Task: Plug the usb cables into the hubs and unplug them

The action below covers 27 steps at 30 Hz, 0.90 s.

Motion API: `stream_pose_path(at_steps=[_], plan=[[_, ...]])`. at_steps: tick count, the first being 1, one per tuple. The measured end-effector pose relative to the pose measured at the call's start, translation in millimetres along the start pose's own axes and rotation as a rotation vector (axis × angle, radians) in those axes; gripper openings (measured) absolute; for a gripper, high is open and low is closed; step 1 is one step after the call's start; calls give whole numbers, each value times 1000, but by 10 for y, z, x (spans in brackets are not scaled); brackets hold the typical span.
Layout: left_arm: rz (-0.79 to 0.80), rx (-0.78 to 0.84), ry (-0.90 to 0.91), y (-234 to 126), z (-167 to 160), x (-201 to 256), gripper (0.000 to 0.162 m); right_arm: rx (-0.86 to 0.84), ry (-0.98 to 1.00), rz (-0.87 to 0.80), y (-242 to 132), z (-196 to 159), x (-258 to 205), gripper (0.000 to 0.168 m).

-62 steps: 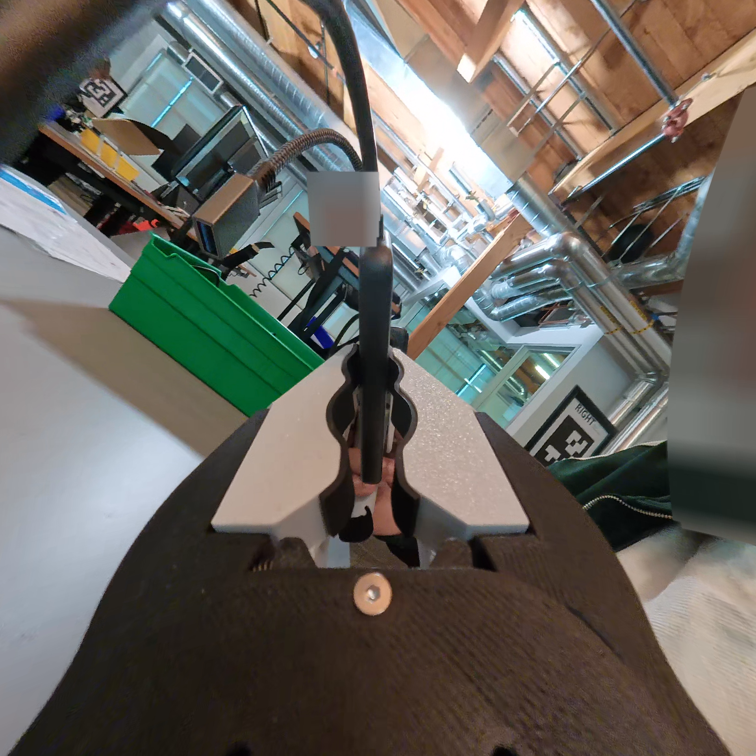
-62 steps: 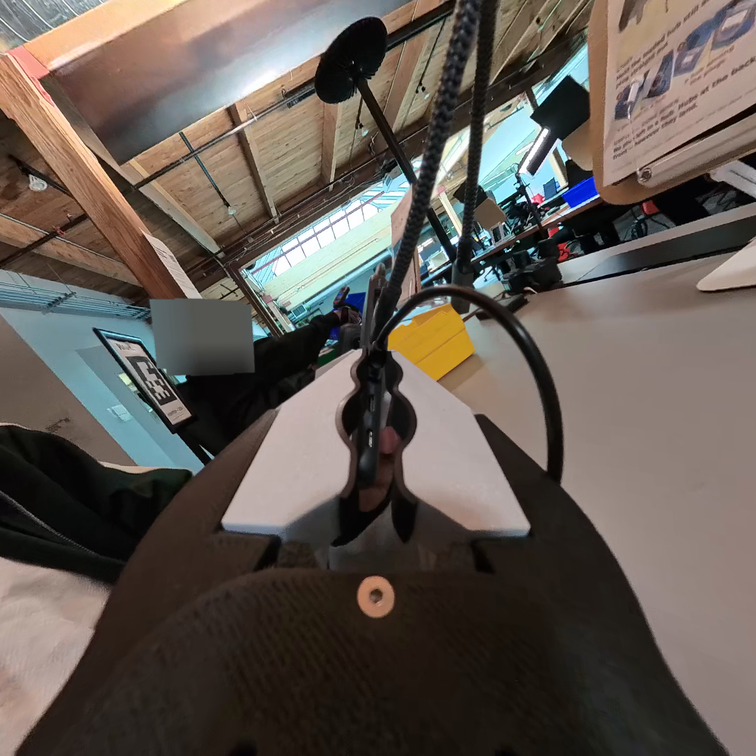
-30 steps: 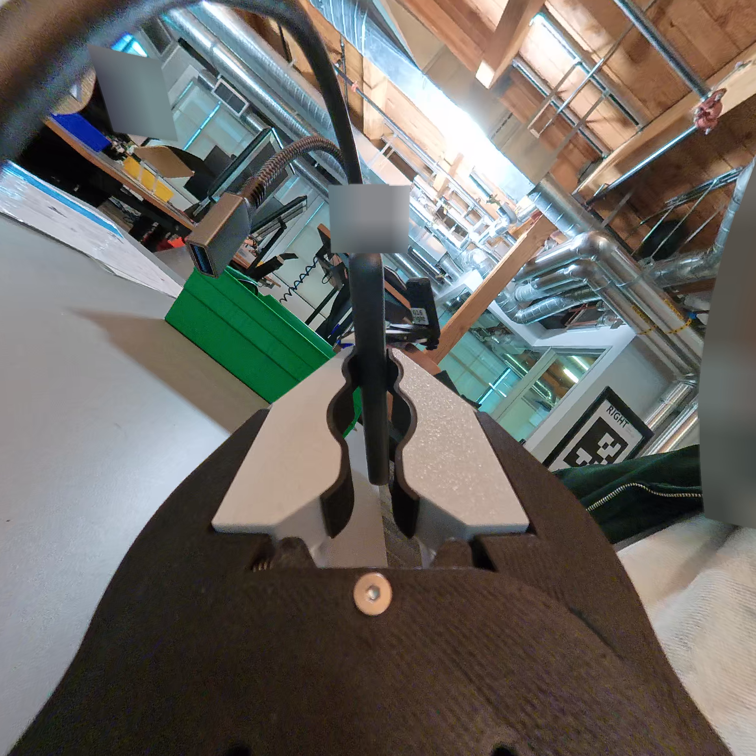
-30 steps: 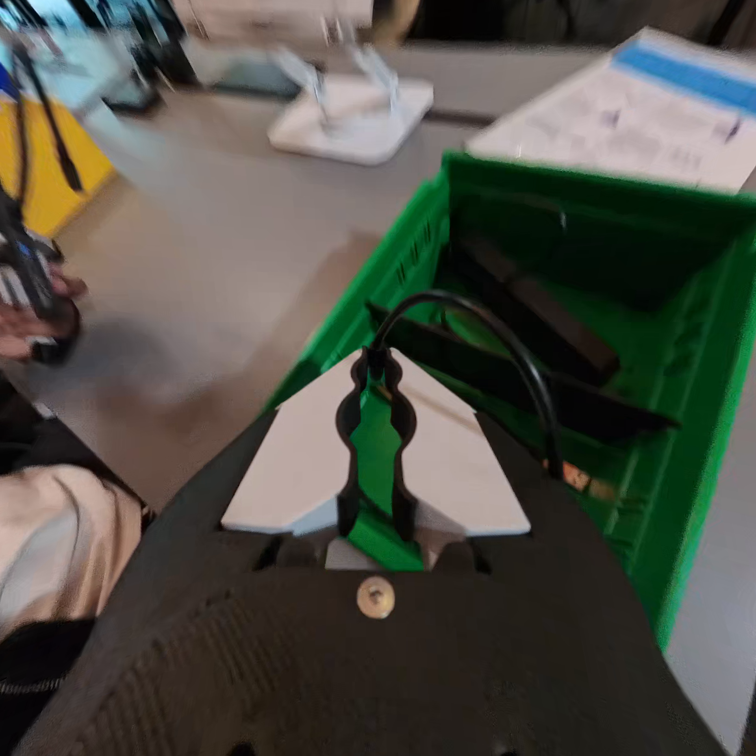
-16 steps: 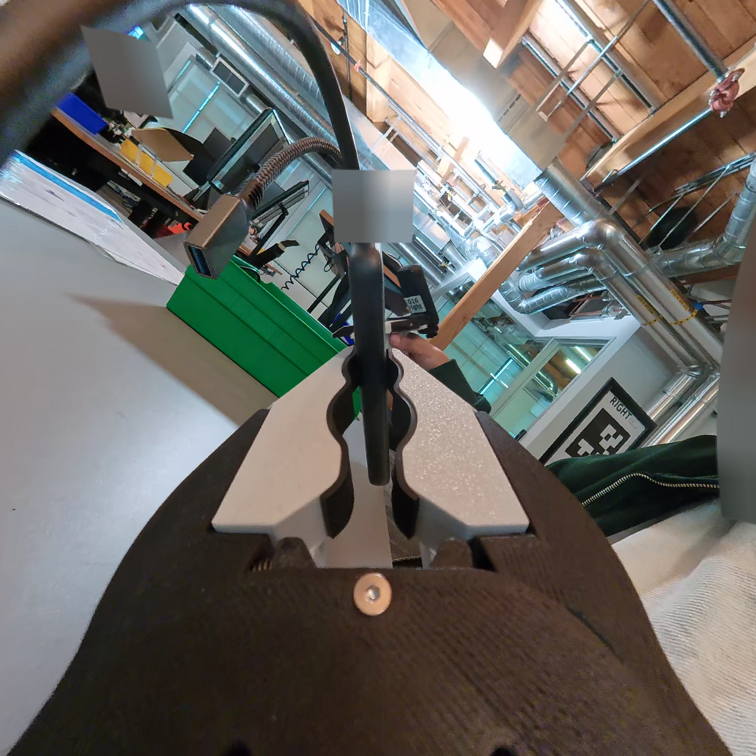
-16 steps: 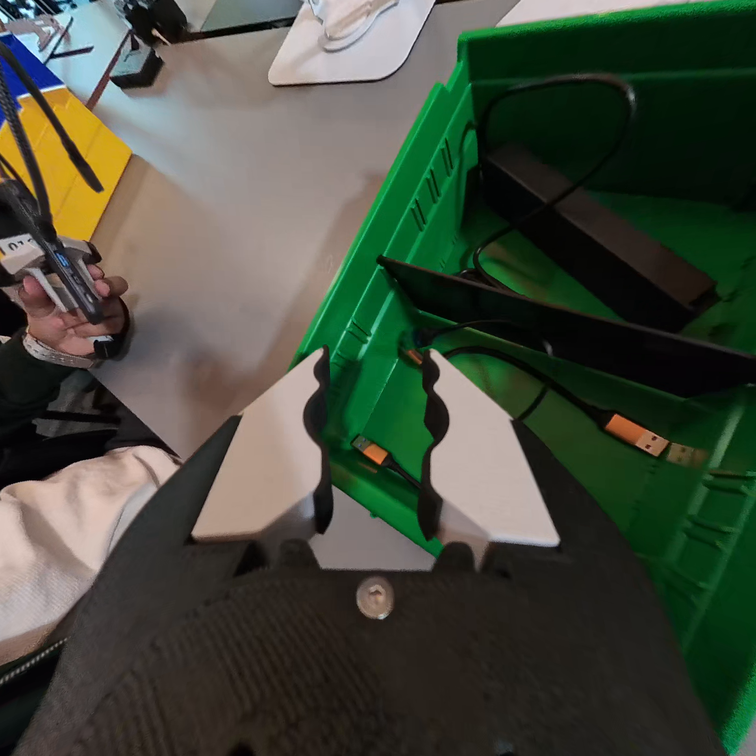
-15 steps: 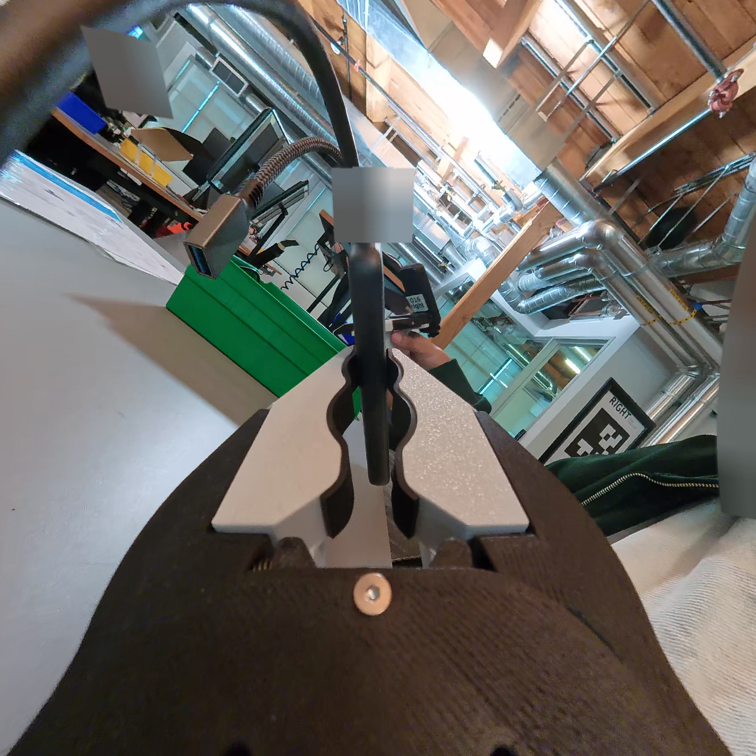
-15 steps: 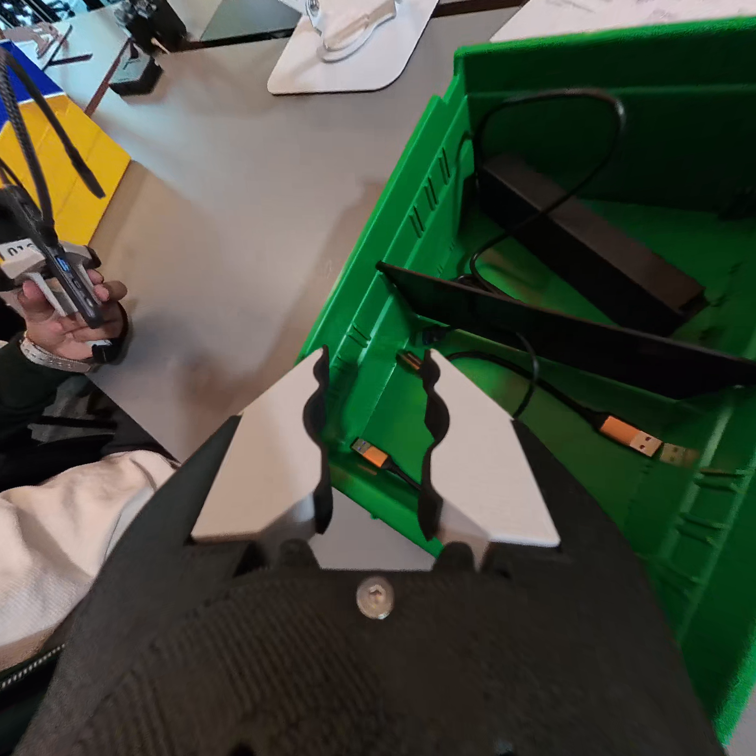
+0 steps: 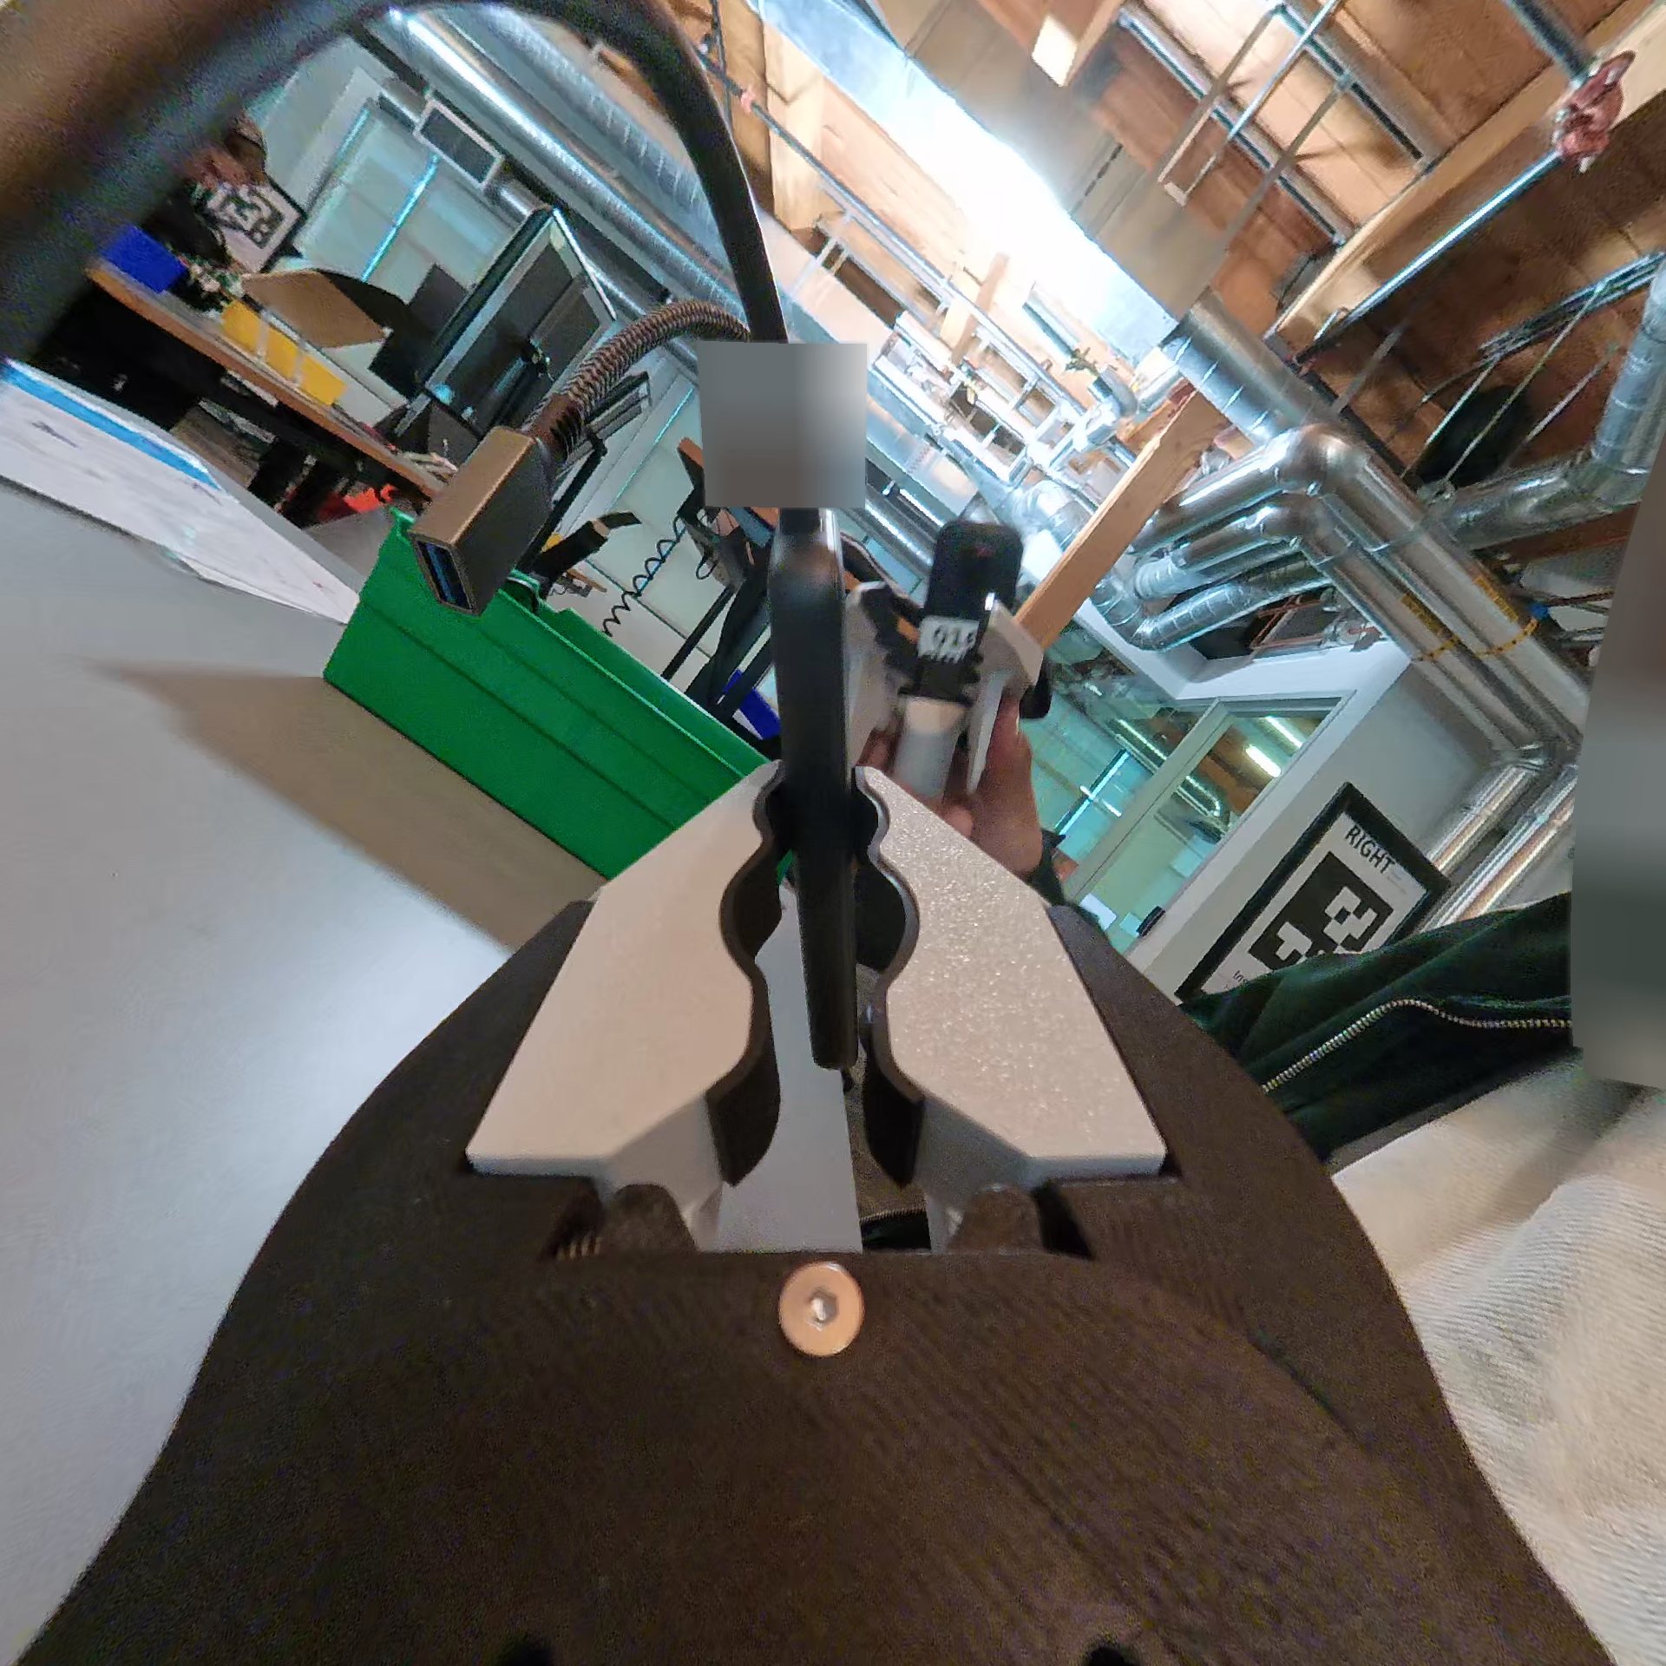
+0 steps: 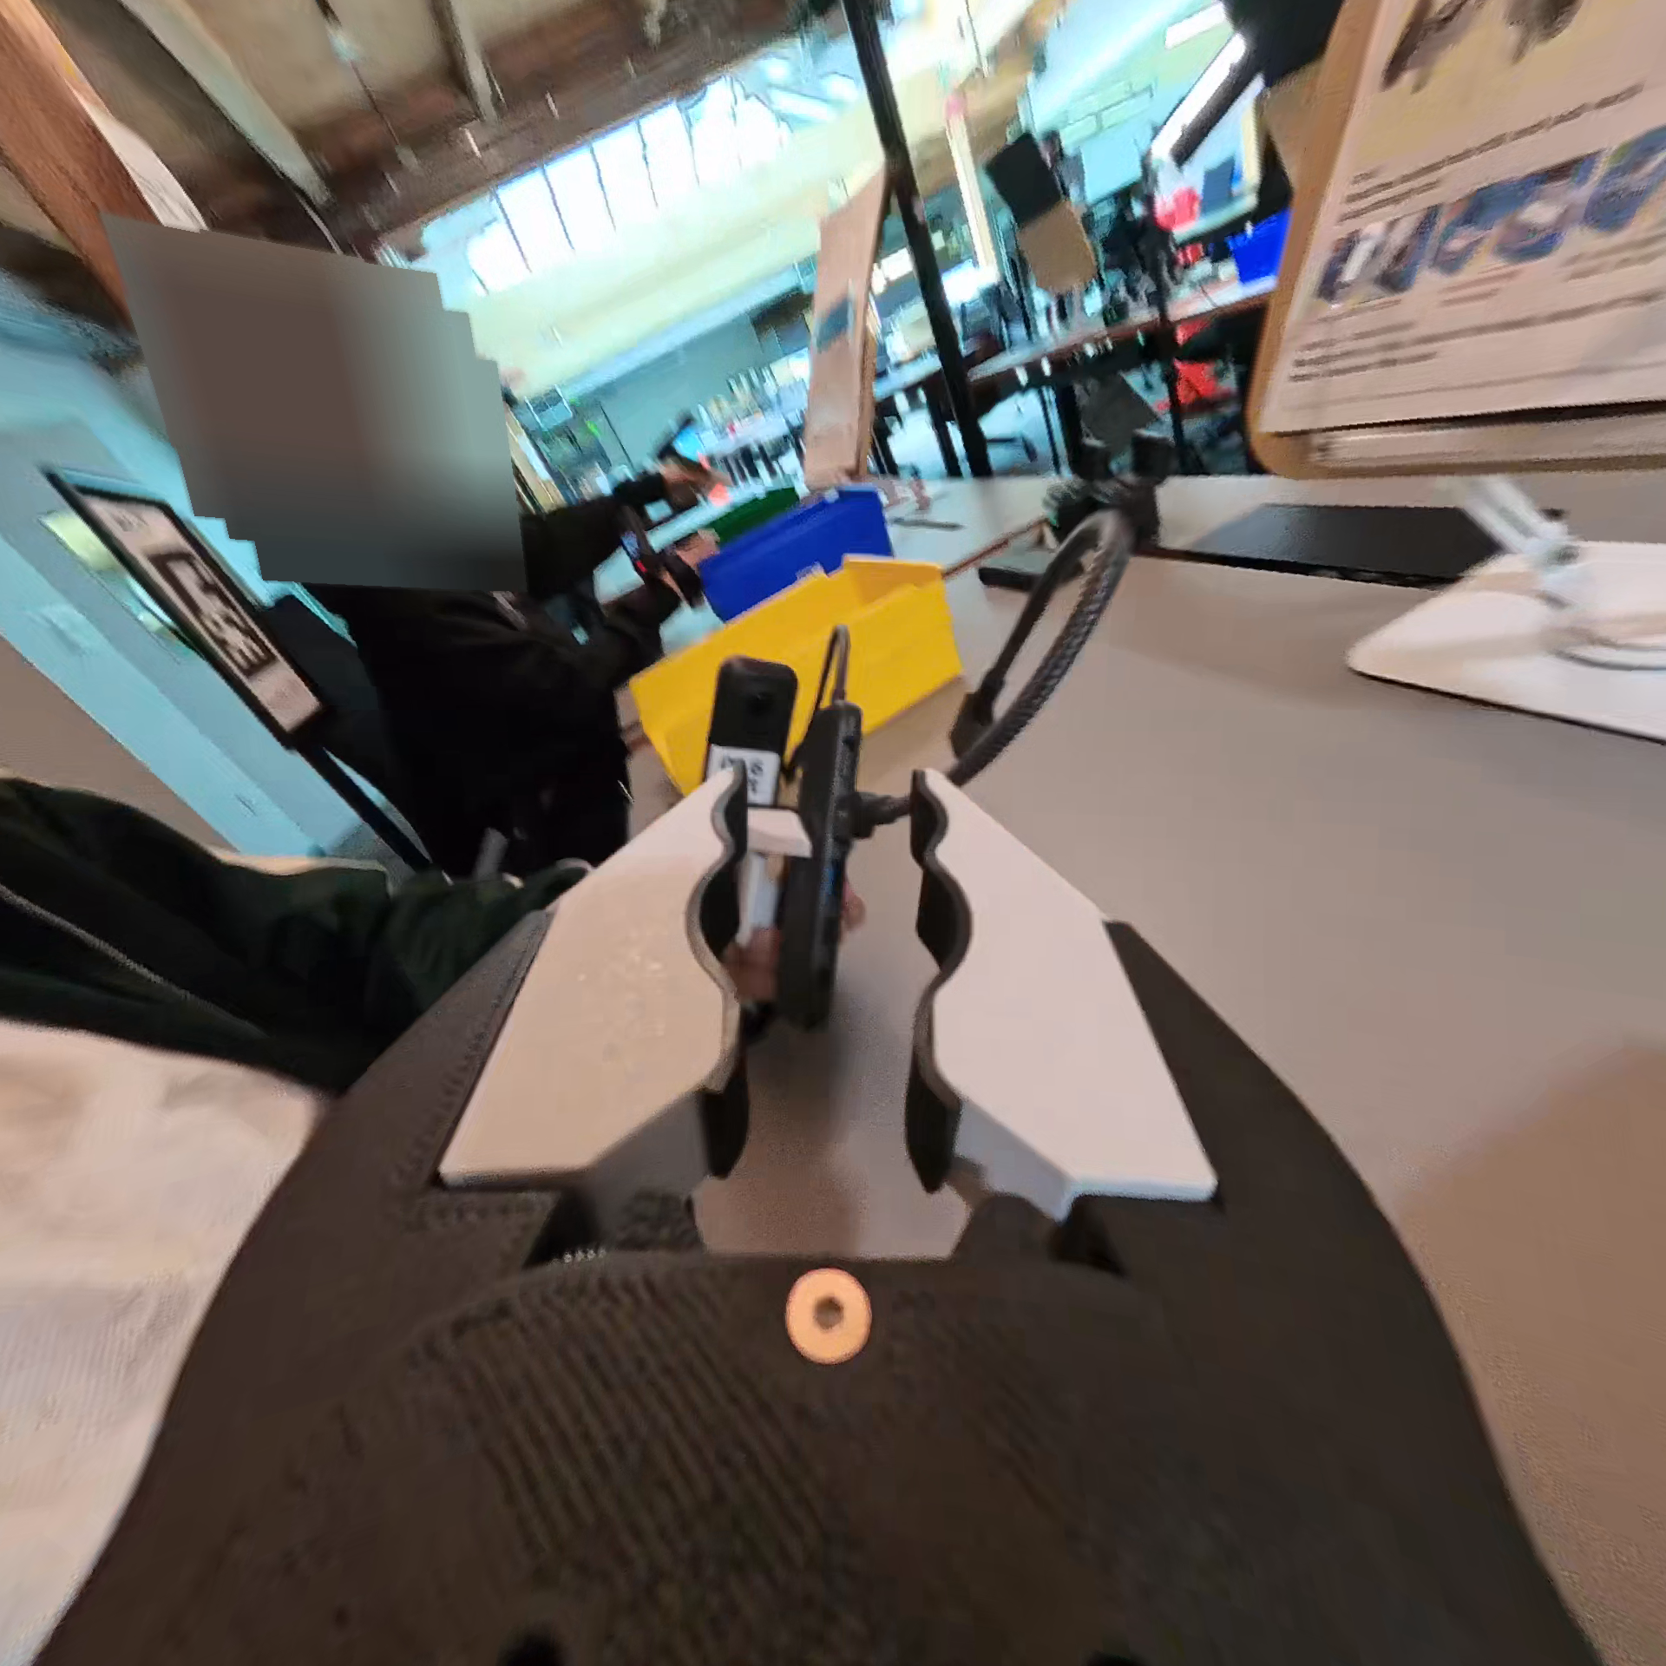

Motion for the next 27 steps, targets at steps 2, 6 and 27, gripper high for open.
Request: stream_pose_path(at_steps=[2, 6, 27], plan=[[-17, 30, -15, 15, -1, 43, 8, 71, 79, 13, 157, -244, -5, 36], [-3, 58, -39, 56, -50, 86, 9, 212, 185, 17, 243, -524, 40, 36], [-51, 129, -98, 309, -181, 335, 10, 250, 150, 27, 245, -394, -156, 6]])
Point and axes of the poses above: each gripper's, where its closed fingertips meet, y out along the fingers, z out of its top, x = y × z across the jaws, the point moved 6 cm from there along -y, back along the fingers, and after that the axes turned 10 degrees about x, right-handed, at the moved point
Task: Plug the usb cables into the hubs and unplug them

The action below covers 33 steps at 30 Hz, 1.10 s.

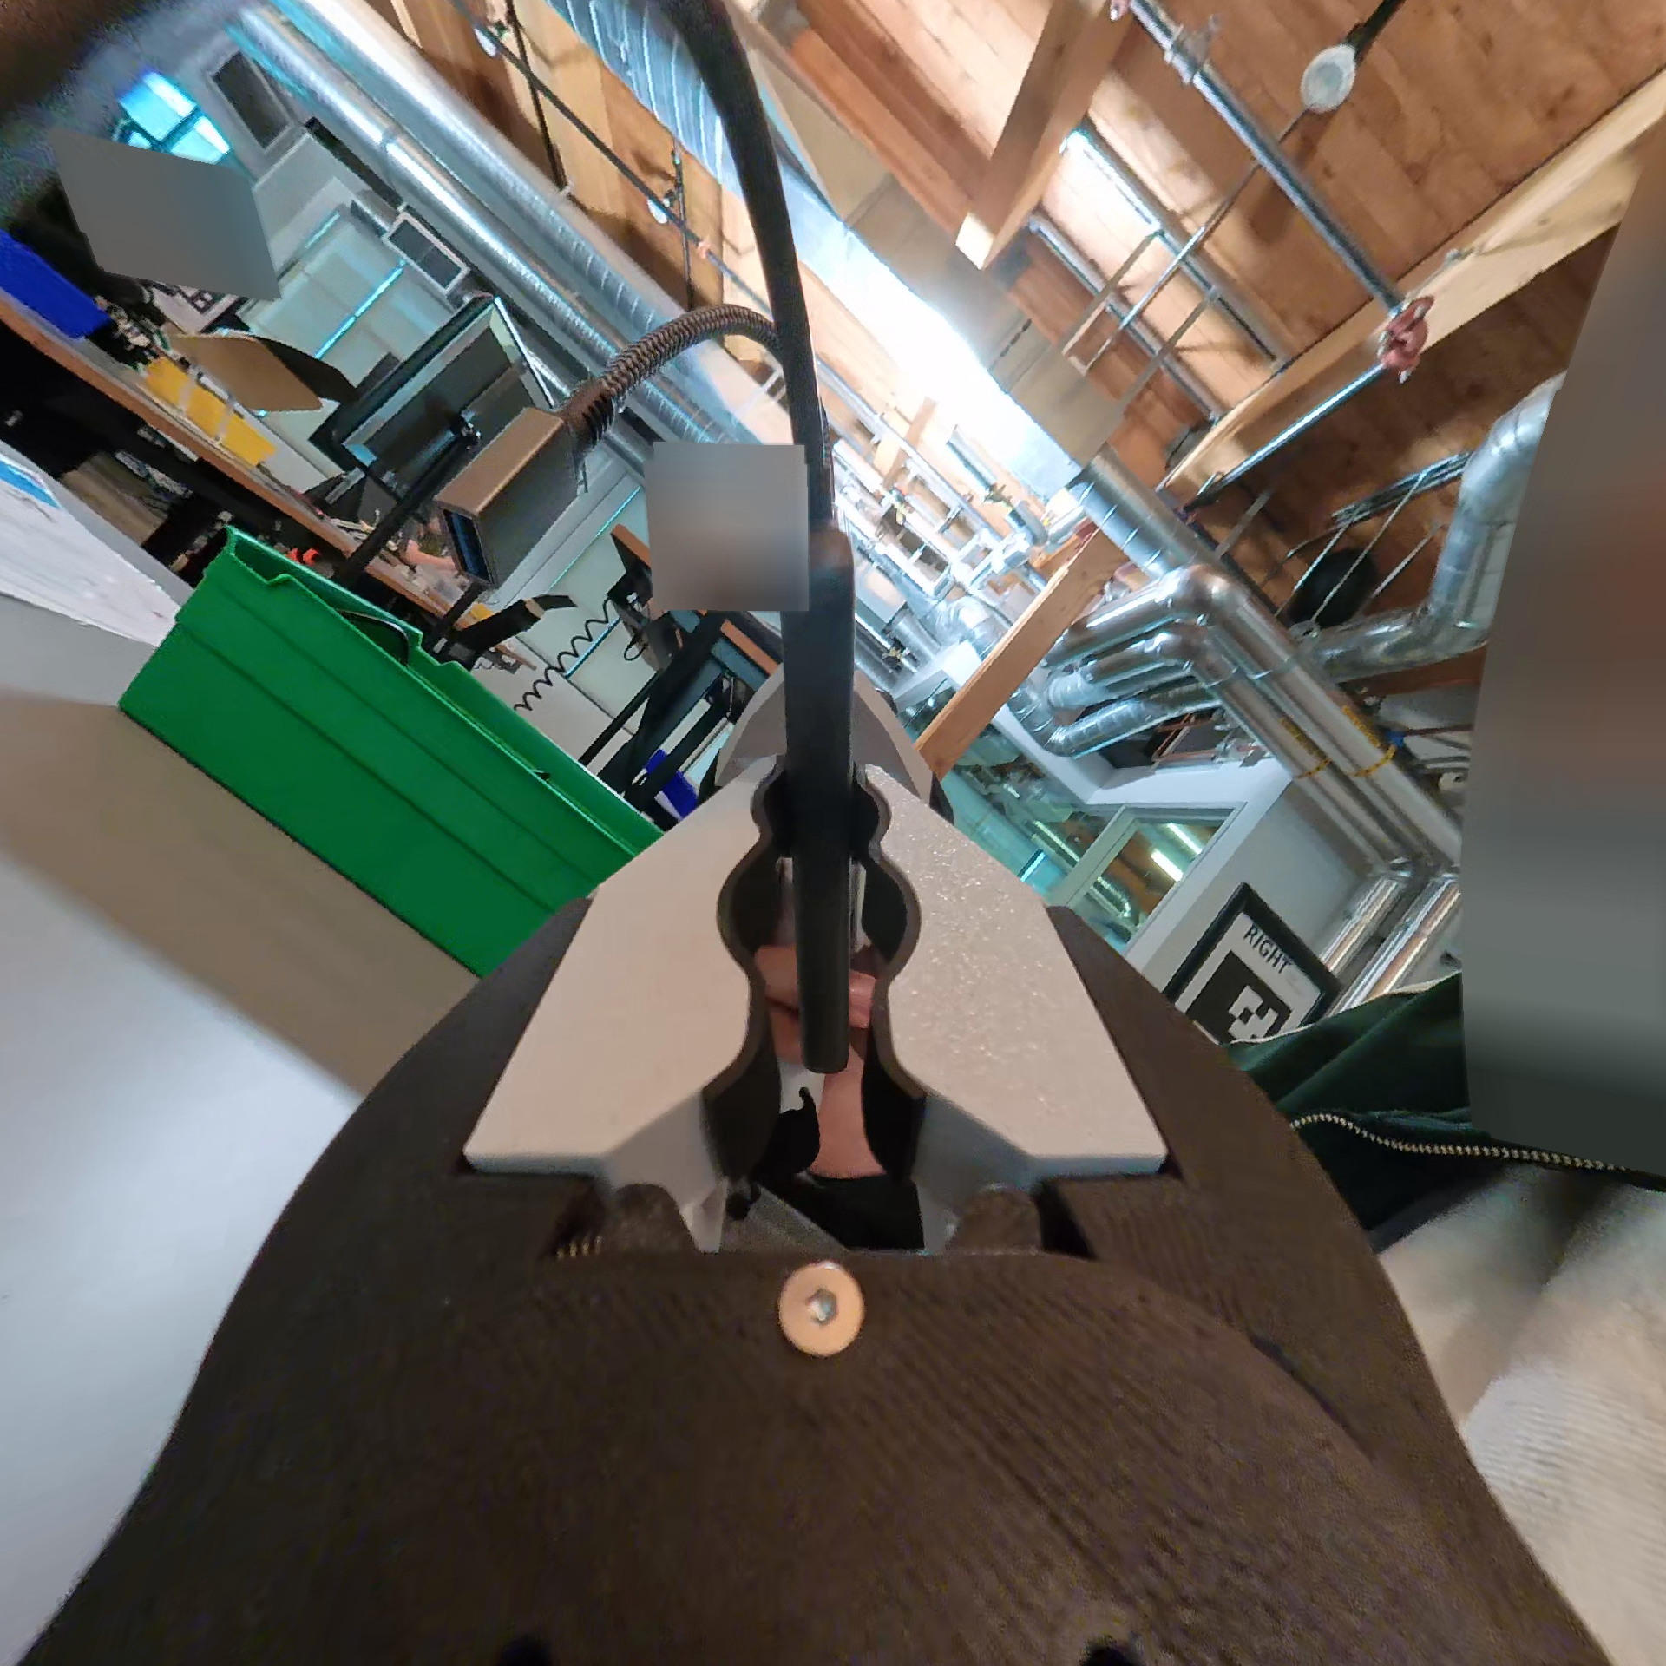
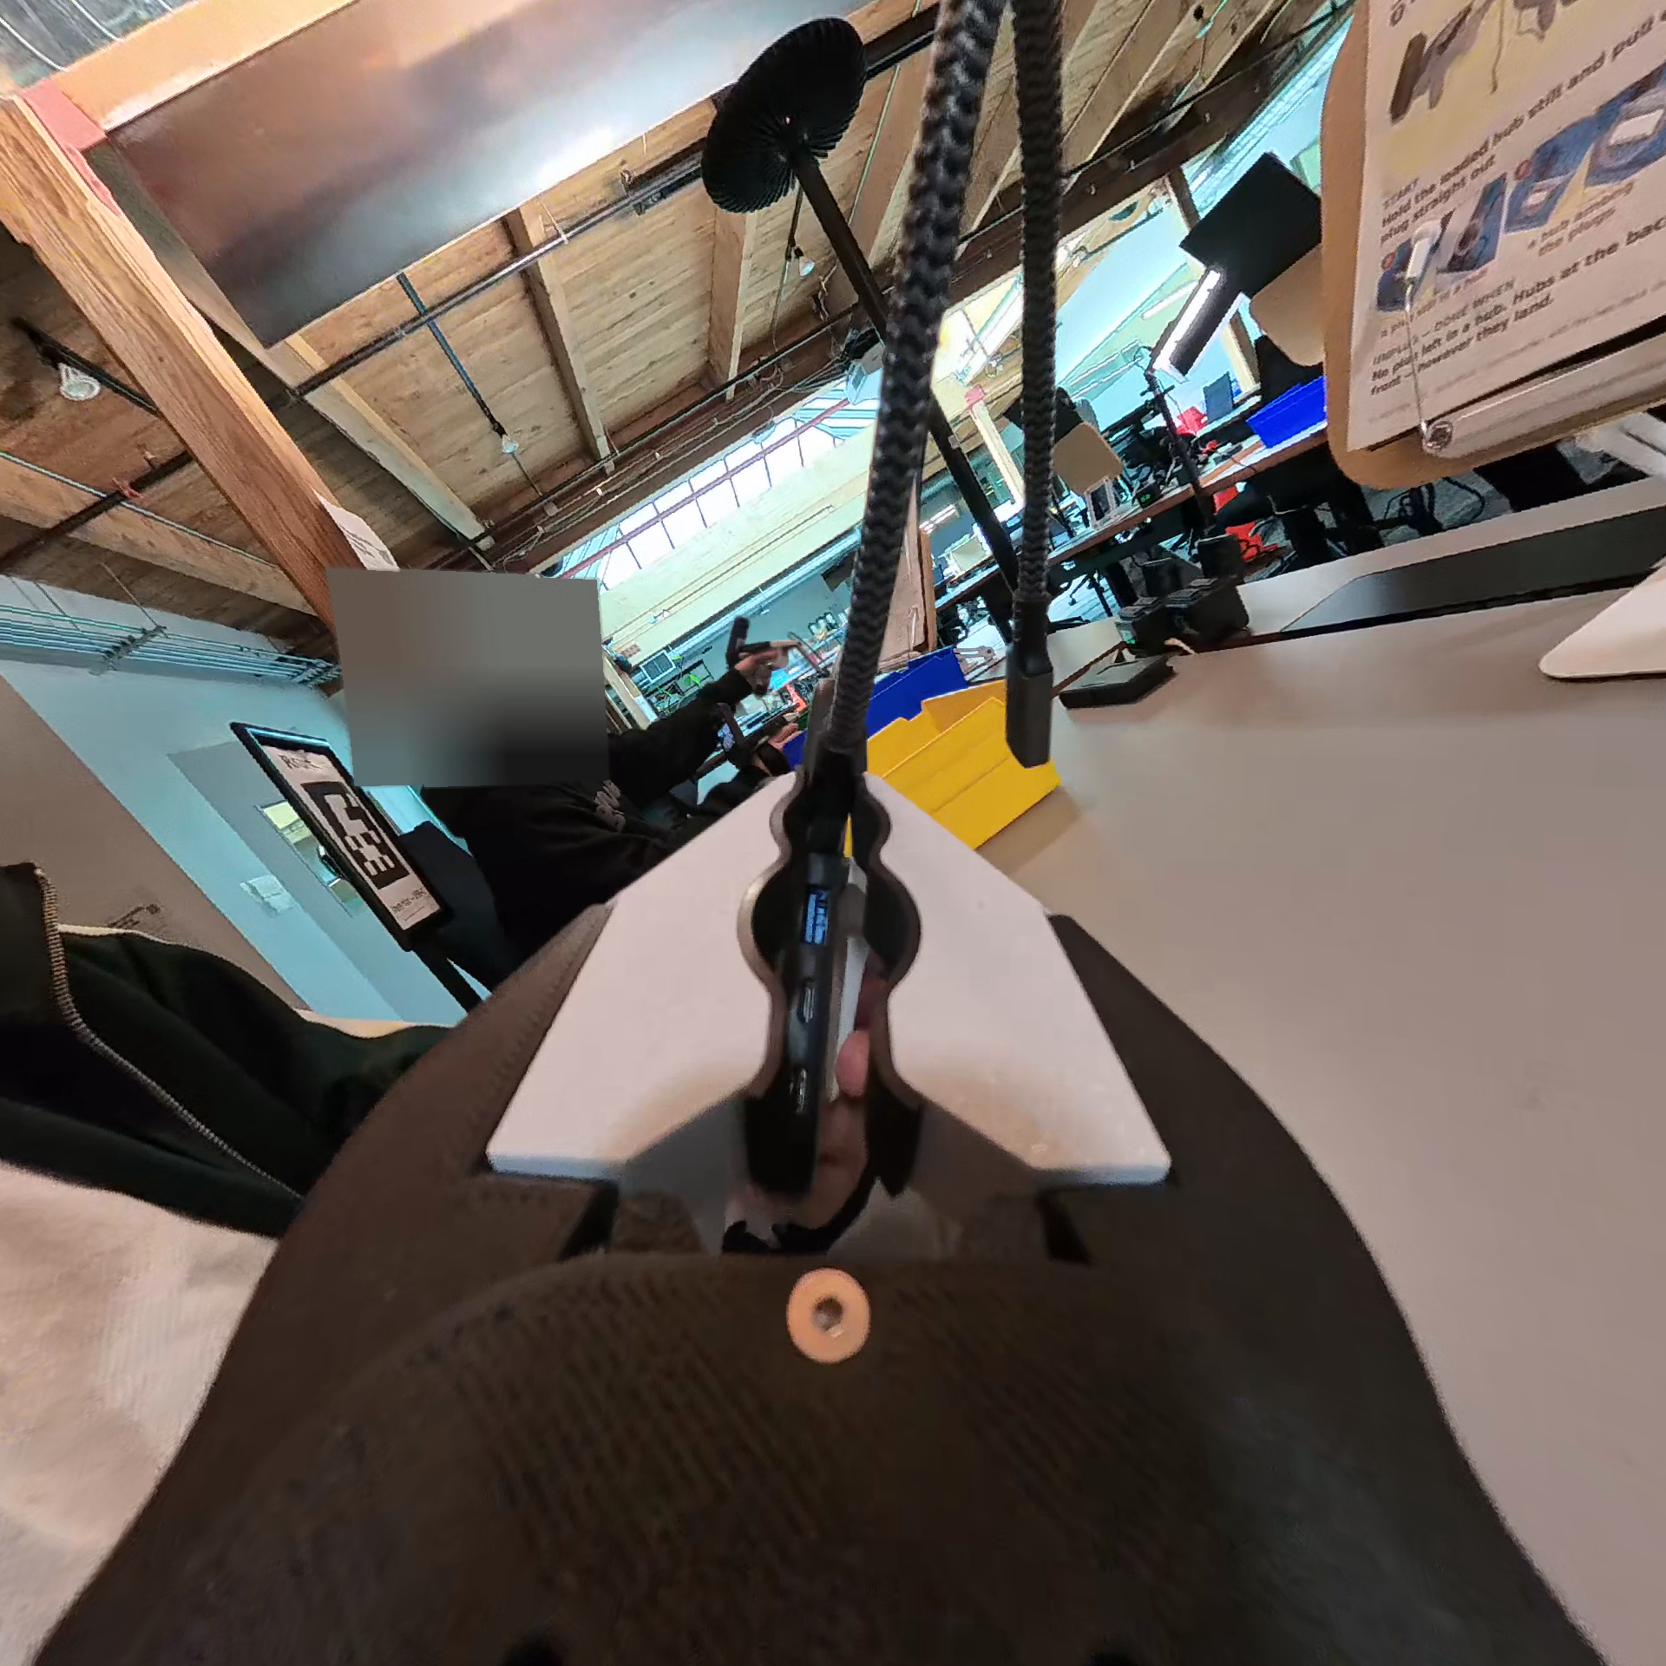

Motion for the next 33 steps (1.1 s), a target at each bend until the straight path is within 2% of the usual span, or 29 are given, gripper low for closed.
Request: stream_pose_path(at_steps=[1, 2, 3, 4, 6, 8, 11, 16, 20, 22, 24, 26, 29, 33], plan=[[-4, 20, -7, -15, 16, 9, 10, 45, -4, -8, -8, 67, -9, 6], [0, 63, -21, -83, 56, -2, 10, 186, 1, -42, -92, 287, 14, 7], [32, 100, -52, -175, 100, -56, 10, 333, 22, -72, -253, 623, 63, 7], [45, 141, -85, -251, 165, -101, 9, 389, -4, -81, -407, 943, 79, 6], [43, 169, -66, -293, 304, -139, 9, 330, -250, -153, -615, 1377, -13, 7], [33, 104, 37, -264, 332, -150, 9, 297, -431, -207, -749, 1660, -205, 7], [38, 31, 76, -265, 253, -197, 9, 207, -520, -235, -887, 1951, -370, 7], [50, 52, -6, -281, 223, -261, 9, -4, -495, -279, -1227, 2143, -282, 7], [51, 44, 6, -293, 238, -262, 9, -209, -593, -476, -1716, 2237, -13, 8], [51, 39, 7, -293, 233, -265, 9, -370, -663, -593, -1987, 2210, 136, 7], [53, 31, 4, -289, 214, -271, 9, -552, -752, -628, -2199, 2100, 238, 7], [51, 25, 1, -280, 196, -269, 9, -648, -785, -658, -2350, 2023, 329, 7], [49, 6, 2, -265, 163, -264, 8, -759, -768, -688, -2456, 1898, 464, 7], [46, -7, 3, -253, 136, -258, 8, -814, -770, -654, -2375, 1749, 599, 7]])
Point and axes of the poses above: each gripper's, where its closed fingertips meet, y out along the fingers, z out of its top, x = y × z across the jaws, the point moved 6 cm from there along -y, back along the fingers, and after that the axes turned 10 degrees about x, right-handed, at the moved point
